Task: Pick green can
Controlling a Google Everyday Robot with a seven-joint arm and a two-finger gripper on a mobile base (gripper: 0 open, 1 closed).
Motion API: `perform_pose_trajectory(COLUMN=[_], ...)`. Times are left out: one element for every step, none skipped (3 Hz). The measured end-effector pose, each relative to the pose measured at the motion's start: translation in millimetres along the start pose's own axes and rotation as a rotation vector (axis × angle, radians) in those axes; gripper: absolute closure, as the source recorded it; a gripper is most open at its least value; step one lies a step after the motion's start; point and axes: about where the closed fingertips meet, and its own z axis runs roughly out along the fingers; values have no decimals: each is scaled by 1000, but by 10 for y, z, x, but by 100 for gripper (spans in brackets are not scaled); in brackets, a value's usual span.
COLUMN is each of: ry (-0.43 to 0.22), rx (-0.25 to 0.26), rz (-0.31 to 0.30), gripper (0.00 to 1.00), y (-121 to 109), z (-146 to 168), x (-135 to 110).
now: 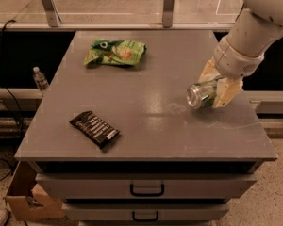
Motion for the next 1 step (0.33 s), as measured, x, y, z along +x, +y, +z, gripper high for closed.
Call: perform_pose_trajectory(ry=[-5], rx=[47], rz=[24], gripper=[100], y=[-95], z=[-342], x=[-8])
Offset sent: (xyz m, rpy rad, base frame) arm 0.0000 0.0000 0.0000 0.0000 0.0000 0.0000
